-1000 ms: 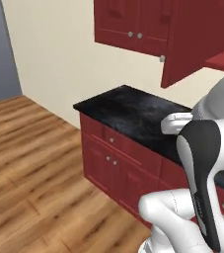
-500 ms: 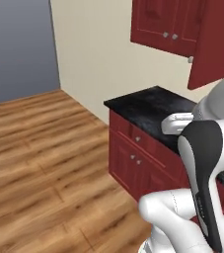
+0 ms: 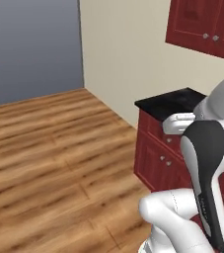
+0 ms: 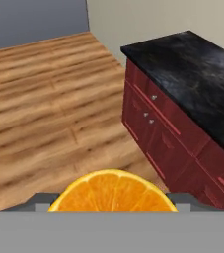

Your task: Pick the oranges from the cabinet and place them in one bowl. Pick the banana from the sink and place it in the other bowl.

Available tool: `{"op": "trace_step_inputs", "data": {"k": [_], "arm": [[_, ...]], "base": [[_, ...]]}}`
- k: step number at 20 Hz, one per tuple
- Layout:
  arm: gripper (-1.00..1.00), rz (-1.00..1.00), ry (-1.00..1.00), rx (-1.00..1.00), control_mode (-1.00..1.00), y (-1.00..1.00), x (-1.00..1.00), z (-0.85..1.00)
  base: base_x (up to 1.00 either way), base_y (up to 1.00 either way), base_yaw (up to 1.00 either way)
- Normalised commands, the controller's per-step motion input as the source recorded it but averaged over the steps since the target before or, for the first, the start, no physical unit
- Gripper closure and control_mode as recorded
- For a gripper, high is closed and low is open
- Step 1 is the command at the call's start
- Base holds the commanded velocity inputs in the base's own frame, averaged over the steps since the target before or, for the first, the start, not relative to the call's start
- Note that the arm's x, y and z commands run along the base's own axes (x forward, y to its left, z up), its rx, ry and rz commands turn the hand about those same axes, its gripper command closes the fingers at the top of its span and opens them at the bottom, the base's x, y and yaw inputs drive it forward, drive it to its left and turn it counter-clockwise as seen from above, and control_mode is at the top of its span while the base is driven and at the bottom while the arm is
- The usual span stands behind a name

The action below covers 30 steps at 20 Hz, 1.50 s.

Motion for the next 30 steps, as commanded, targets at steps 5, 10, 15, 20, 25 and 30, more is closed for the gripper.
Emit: {"op": "trace_step_inputs", "data": {"k": [5, 10, 15, 20, 25, 30], "arm": [[1.0, 0.0, 0.0, 0.0, 1.0, 0.0, 0.0, 0.0], [1.0, 0.0, 0.0, 0.0, 1.0, 0.0, 0.0, 0.0], [1.0, 0.0, 0.0, 0.0, 1.0, 0.0, 0.0, 0.0], [1.0, 0.0, 0.0, 0.0, 1.0, 0.0, 0.0, 0.0], [1.0, 0.0, 0.0, 0.0, 1.0, 0.0, 0.0, 0.0], [1.0, 0.0, 0.0, 0.0, 1.0, 0.0, 0.0, 0.0]], "base": [[0.4, 0.63, 0.19], [0.31, 0.64, 0.21], [0.09, 0.38, 0.37], [0.03, 0.23, 0.44], [0.09, 0.31, 0.38], [0.08, 0.34, 0.37]]}}
